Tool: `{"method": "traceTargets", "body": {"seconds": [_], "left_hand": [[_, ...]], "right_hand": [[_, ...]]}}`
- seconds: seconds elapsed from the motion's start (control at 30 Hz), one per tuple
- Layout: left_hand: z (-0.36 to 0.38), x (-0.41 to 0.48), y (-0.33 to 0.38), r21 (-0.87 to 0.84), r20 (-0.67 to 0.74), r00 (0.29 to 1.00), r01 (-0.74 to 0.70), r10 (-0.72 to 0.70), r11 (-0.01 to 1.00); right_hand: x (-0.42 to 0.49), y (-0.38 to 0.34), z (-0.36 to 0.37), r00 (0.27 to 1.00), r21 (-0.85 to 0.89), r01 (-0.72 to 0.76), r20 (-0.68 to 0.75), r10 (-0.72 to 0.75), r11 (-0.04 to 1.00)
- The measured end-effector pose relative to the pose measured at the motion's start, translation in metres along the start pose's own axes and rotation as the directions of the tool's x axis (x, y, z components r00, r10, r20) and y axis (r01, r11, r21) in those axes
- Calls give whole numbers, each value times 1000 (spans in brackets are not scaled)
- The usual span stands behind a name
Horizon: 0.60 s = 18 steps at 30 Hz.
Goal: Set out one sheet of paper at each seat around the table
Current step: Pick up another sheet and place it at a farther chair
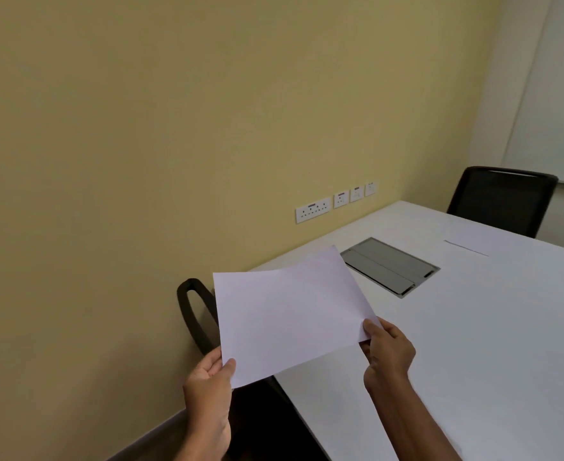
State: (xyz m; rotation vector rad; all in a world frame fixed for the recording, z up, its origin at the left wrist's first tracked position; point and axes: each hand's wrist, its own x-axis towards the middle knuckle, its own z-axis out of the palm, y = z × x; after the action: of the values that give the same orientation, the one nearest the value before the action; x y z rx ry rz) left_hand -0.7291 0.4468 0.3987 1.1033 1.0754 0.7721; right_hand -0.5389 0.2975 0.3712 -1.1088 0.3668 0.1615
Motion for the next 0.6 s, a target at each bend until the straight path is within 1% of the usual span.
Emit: {"method": "traceTargets", "body": {"seconds": [0.07, 0.17, 0.3, 0.4, 0.6], "left_hand": [[16, 15, -5, -10, 18, 1000, 25, -25, 1000], [45, 34, -19, -26, 20, 995, 99, -99, 995], [85, 57, -40, -98, 12, 985, 172, -171, 980], [110, 78, -60, -134, 20, 976, 219, -218, 967], [154, 126, -102, -155, -35, 963, 261, -269, 953]], "right_hand": [[17, 0, 5, 1000, 14, -15, -24, 15, 1000], [48, -1, 13, 998, 42, -54, -33, 55, 998], [98, 4, 25, 994, 71, -107, -28, 110, 992], [140, 14, 31, 990, 48, -132, -34, 133, 990], [212, 44, 40, 986, -15, -157, -62, 156, 988]]}}
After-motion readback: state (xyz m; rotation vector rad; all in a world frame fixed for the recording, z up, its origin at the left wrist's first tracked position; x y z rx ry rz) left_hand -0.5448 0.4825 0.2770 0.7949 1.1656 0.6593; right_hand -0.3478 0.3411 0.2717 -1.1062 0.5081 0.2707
